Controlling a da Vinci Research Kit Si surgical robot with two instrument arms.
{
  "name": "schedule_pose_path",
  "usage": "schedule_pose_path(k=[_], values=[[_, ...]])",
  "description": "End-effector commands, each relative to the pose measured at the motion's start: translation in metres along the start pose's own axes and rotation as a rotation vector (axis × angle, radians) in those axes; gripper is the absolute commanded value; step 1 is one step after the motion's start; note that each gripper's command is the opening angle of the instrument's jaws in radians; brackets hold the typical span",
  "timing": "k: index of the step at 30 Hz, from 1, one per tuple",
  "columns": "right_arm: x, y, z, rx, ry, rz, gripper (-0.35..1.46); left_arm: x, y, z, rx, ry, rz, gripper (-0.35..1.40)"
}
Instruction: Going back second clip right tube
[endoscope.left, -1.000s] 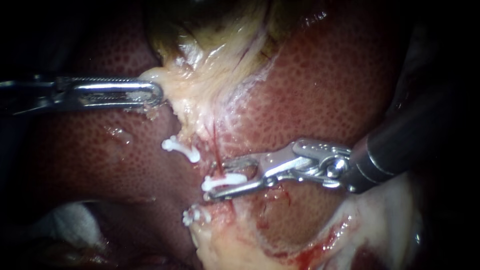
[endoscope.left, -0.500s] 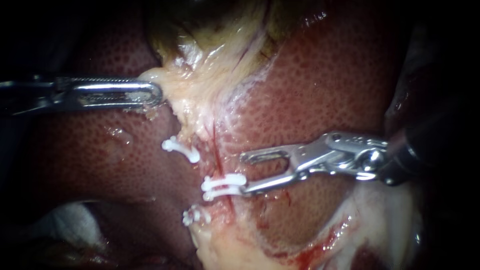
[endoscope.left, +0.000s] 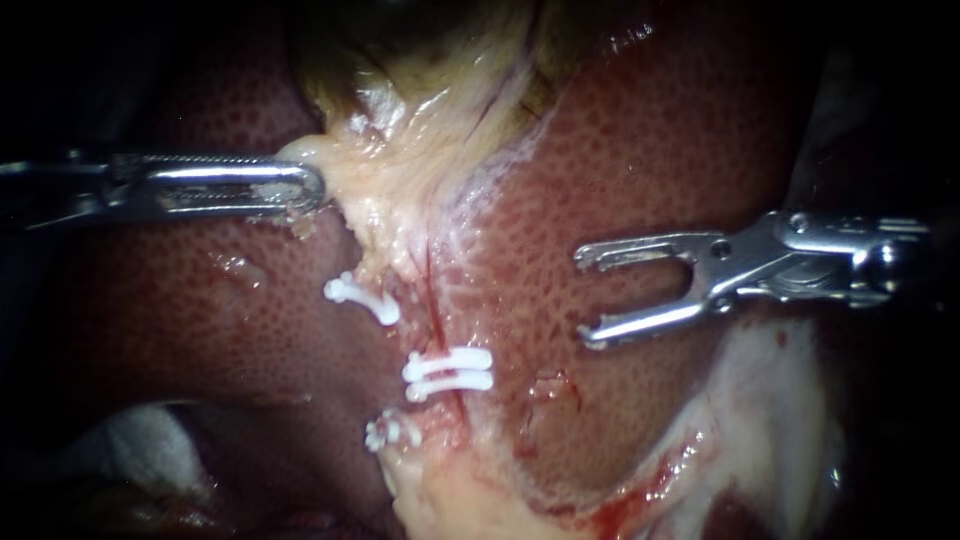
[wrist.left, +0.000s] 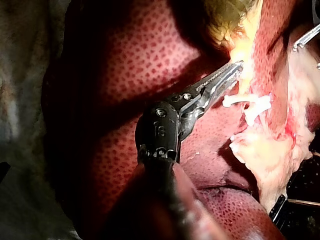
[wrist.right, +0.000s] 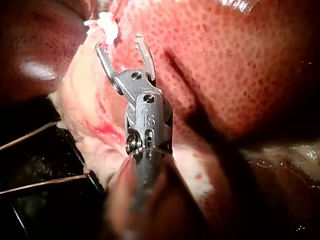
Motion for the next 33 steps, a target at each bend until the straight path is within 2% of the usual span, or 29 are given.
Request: schedule_pose_path(k=[1,3,8,12,18,22,33], values=[[0.0000,-0.0001,0.0000,0.001,0.000,0.000,0.49,-0.0003,-0.0001,0.0003,0.004,0.001,0.003,-0.35],[-0.0001,-0.0001,0.0000,0.001,0.000,0.000,0.49,-0.0010,-0.0004,0.0011,0.004,0.004,0.007,-0.35],[-0.0002,-0.0001,0.0001,0.004,0.000,-0.001,0.50,-0.0023,-0.0015,0.0033,0.003,-0.014,0.016,-0.35],[-0.0003,-0.0002,0.0001,0.013,0.000,-0.002,0.50,-0.0030,-0.0024,0.0059,0.002,-0.024,0.021,-0.35],[-0.0004,-0.0002,0.0002,0.013,0.000,-0.003,0.50,-0.0037,-0.0027,0.0084,-0.005,-0.035,0.027,-0.35],[-0.0004,-0.0002,0.0002,0.013,0.000,-0.003,0.50,-0.0039,-0.0027,0.0089,-0.006,-0.039,0.028,-0.35],[-0.0003,-0.0002,0.0002,0.013,0.000,-0.003,0.50,-0.0039,-0.0027,0.0089,-0.006,-0.039,0.028,-0.35]])
